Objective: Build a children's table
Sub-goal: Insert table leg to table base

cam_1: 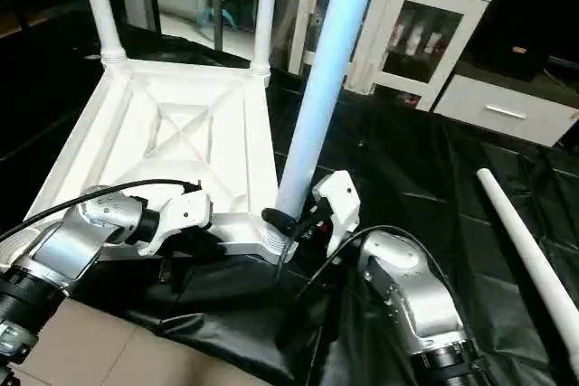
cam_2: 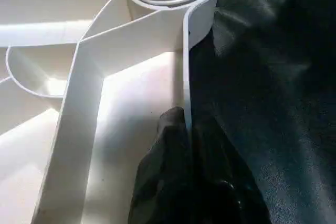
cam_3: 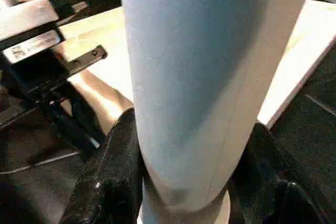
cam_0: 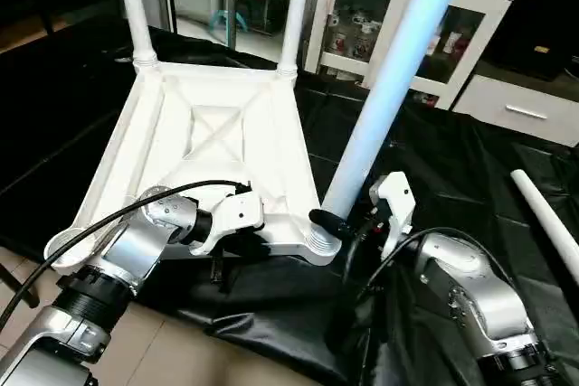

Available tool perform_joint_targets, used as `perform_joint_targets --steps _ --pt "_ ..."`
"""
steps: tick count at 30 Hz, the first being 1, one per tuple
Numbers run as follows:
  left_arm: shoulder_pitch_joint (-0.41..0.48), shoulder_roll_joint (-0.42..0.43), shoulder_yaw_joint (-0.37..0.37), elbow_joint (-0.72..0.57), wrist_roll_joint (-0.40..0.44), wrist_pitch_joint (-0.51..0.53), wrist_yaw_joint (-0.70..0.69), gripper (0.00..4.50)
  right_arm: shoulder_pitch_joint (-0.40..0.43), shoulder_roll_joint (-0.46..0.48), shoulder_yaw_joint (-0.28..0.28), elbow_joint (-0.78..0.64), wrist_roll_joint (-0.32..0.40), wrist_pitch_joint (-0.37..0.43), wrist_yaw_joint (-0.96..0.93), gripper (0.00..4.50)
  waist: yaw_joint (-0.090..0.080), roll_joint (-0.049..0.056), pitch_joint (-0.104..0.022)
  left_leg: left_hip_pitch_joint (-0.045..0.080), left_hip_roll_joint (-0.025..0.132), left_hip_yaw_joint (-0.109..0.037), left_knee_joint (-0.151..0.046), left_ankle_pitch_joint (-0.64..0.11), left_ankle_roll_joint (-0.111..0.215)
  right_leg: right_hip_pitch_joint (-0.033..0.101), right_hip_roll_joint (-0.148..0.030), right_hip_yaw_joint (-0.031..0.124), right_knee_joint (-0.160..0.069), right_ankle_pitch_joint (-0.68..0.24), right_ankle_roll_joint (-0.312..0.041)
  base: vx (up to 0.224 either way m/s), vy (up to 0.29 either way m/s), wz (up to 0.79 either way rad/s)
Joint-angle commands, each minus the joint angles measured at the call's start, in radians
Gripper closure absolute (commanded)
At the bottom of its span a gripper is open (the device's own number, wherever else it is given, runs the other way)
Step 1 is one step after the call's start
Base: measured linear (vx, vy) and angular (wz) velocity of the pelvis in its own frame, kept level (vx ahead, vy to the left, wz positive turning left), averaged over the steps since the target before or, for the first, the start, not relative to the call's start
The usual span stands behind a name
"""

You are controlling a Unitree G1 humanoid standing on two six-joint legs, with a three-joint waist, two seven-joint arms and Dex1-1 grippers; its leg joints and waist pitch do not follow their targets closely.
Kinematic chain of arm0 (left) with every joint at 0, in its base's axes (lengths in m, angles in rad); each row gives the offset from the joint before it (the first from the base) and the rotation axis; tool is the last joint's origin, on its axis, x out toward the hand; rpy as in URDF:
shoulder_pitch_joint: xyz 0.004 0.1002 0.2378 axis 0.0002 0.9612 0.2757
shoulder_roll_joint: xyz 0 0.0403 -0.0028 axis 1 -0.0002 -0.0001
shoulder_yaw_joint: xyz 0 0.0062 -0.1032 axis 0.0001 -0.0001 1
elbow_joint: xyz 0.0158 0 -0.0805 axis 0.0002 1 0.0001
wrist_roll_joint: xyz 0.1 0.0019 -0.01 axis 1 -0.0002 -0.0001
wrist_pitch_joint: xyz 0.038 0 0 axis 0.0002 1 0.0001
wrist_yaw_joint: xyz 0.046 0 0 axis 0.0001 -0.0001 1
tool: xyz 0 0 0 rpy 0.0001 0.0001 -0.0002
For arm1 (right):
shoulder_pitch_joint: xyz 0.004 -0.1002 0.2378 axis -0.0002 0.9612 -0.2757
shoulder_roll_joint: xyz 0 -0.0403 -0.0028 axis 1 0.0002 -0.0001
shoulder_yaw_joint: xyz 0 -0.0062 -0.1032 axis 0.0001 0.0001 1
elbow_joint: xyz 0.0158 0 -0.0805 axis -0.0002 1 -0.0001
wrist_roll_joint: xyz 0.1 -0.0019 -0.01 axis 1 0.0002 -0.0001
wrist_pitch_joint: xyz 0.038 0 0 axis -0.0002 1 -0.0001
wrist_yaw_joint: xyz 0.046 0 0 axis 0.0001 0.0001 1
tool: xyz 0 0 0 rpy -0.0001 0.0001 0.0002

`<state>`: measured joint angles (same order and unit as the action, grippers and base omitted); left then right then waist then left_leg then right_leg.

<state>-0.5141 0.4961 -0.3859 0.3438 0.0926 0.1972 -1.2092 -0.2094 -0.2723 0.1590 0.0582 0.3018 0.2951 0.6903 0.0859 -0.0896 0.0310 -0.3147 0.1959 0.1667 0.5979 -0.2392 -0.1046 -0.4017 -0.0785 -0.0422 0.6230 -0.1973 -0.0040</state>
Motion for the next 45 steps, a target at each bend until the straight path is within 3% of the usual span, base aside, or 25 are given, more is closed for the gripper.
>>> perform_joint_targets --steps 1,2,9,14,15,16,17,19,20,22,24,26,28,31,36,38,40,41,45 --pt "-0.004 -0.037 0.013 -0.029 -0.044 0.01 0.001 4.5 0.017 0.001 -0.003 0.162 -0.094 0.056 -0.12 2.66 0.002 0.024 -0.024 -0.016 0.033 -0.016 -0.107 -0.316 -0.029 0.028 -0.063 0.043 -0.095 -0.373 -0.122 0.0 0.0 0.0" --pt "-0.006 -0.054 0.021 -0.031 -0.052 0.03 0.02 4.5 0.006 0.013 -0.012 0.18 -0.107 0.055 -0.158 2.66 -0.004 0.018 -0.024 -0.02 0.032 -0.017 -0.107 -0.311 -0.033 0.029 -0.064 0.043 -0.095 -0.389 -0.119 0.0 0.0 0.0" --pt "-0.035 -0.144 0.036 0.003 -0.023 0.116 0.162 4.5 -0.057 0.085 -0.049 0.297 -0.172 0.033 -0.37 2.66 -0.017 0.016 -0.025 -0.019 0.028 -0.015 -0.105 -0.286 -0.037 0.023 -0.061 0.044 -0.098 -0.395 -0.109 0.0 0.0 0.0" --pt "-0.1 -0.261 0.055 0.066 0.012 0.204 0.329 4.5 -0.154 0.153 -0.085 0.446 -0.208 0.027 -0.587 2.66 -0.023 0.012 -0.026 -0.02 0.026 -0.015 -0.103 -0.281 -0.041 0.022 -0.059 0.042 -0.099 -0.383 -0.102 0.0 0.0 0.0" --pt "-0.158 -0.355 0.082 0.139 0.028 0.245 0.465 4.5 -0.219 0.219 -0.142 0.554 -0.174 0.011 -0.703 2.66 -0.028 0.006 -0.031 -0.018 0.024 -0.013 -0.101 -0.273 -0.047 0.024 -0.057 0.041 -0.095 -0.359 -0.103 0.0 0.0 0.0" --pt "-0.16 -0.357 0.083 0.142 0.028 0.246 0.468 4.5 -0.221 0.221 -0.144 0.557 -0.173 0.011 -0.707 2.66 -0.03 0.008 -0.03 -0.018 0.022 -0.012 -0.101 -0.271 -0.049 0.018 -0.057 0.043 -0.096 -0.359 -0.106 0.0 0.0 0.0" --pt "-0.18 -0.385 0.087 0.169 0.032 0.246 0.507 4.5 -0.245 0.241 -0.159 0.598 -0.167 -0.006 -0.747 2.66 -0.025 0.006 -0.034 -0.017 0.021 -0.013 -0.099 -0.254 -0.047 0.024 -0.056 0.041 -0.095 -0.334 -0.104 0.0 0.0 0.0" --pt "-0.236 -0.452 0.091 0.23 0.047 0.241 0.602 4.5 -0.316 0.29 -0.203 0.71 -0.15 -0.048 -0.858 2.66 -0.022 0.007 -0.041 -0.021 0.019 -0.009 -0.095 -0.157 -0.039 0.033 -0.053 0.04 -0.08 -0.171 -0.124 0.0 0.0 0.0" --pt "-0.24 -0.456 0.091 0.233 0.049 0.24 0.608 4.5 -0.322 0.293 -0.205 0.719 -0.151 -0.053 -0.867 2.66 -0.023 0.006 -0.042 -0.021 0.017 -0.006 -0.093 -0.134 -0.036 0.032 -0.052 0.04 -0.077 -0.13 -0.132 0.0 0.0 0.0" --pt "-0.255 -0.478 0.09 0.234 0.046 0.242 0.617 4.5 -0.349 0.303 -0.215 0.754 -0.153 -0.073 -0.91 2.66 -0.019 0.004 -0.045 -0.022 0.012 -0.002 -0.087 -0.04 -0.017 0.044 -0.048 0.038 -0.063 0.021 -0.16 0.0 0.0 0.0" --pt "-0.267 -0.503 0.093 0.223 0.042 0.253 0.628 4.5 -0.381 0.312 -0.222 0.789 -0.161 -0.104 -0.962 2.66 -0.019 0.004 -0.047 -0.023 0.01 -0.001 -0.084 0.003 0.003 0.05 -0.048 0.038 -0.058 0.085 -0.174 0.0 0.0 0.0" --pt "-0.27 -0.507 0.094 0.229 0.046 0.256 0.632 4.5 -0.391 0.314 -0.222 0.804 -0.173 -0.121 -0.967 2.66 -0.018 0.003 -0.046 -0.022 0.01 0.001 -0.083 0.001 0.015 0.05 -0.048 0.037 -0.059 0.084 -0.18 0.0 0.0 0.0" --pt "-0.27 -0.507 0.095 0.235 0.049 0.253 0.637 4.5 -0.396 0.317 -0.225 0.813 -0.181 -0.133 -0.972 2.66 -0.018 0.004 -0.042 -0.021 0.014 0.002 -0.087 -0.049 0.021 0.047 -0.051 0.038 -0.066 0.017 -0.177 0.0 0.0 0.0" --pt "-0.273 -0.499 0.097 0.258 0.051 0.244 0.648 4.5 -0.409 0.32 -0.231 0.834 -0.191 -0.152 -0.978 2.66 -0.02 0.006 -0.04 -0.019 0.017 0.001 -0.091 -0.1 0.009 0.043 -0.051 0.037 -0.072 -0.051 -0.169 0.0 0.0 0.0" --pt "-0.285 -0.487 0.101 0.284 0.046 0.234 0.66 4.5 -0.44 0.328 -0.243 0.89 -0.176 -0.218 -0.969 2.66 -0.021 0.008 -0.039 -0.02 0.018 0.0 -0.093 -0.134 0.0 0.04 -0.053 0.038 -0.076 -0.085 -0.162 0.0 0.0 0.0" --pt "-0.286 -0.483 0.103 0.284 0.046 0.237 0.658 4.5 -0.449 0.332 -0.244 0.893 -0.166 -0.246 -0.942 2.66 -0.021 0.01 -0.039 -0.021 0.018 -0.001 -0.093 -0.134 0.001 0.04 -0.053 0.038 -0.074 -0.079 -0.163 0.0 0.0 0.0" --pt "-0.286 -0.479 0.105 0.284 0.048 0.238 0.655 4.5 -0.455 0.334 -0.252 0.881 -0.153 -0.28 -0.903 2.1 -0.021 0.008 -0.04 -0.022 0.018 0.0 -0.092 -0.123 0.01 0.042 -0.053 0.038 -0.072 -0.054 -0.169 0.0 0.0 0.0" --pt "-0.286 -0.478 0.105 0.285 0.048 0.238 0.654 4.5 -0.457 0.332 -0.252 0.877 -0.155 -0.284 -0.899 2.1 -0.021 0.008 -0.041 -0.022 0.018 0.0 -0.091 -0.116 0.012 0.042 -0.053 0.038 -0.071 -0.045 -0.171 0.0 0.0 0.0" --pt "-0.286 -0.465 0.106 0.282 0.046 0.236 0.645 4.5 -0.464 0.323 -0.258 0.838 -0.142 -0.297 -0.842 1.78 -0.015 0.006 -0.053 -0.024 0.014 0.002 -0.077 0.016 0.047 0.05 -0.051 0.038 -0.05 0.131 -0.213 0.0 0.0 0.0"
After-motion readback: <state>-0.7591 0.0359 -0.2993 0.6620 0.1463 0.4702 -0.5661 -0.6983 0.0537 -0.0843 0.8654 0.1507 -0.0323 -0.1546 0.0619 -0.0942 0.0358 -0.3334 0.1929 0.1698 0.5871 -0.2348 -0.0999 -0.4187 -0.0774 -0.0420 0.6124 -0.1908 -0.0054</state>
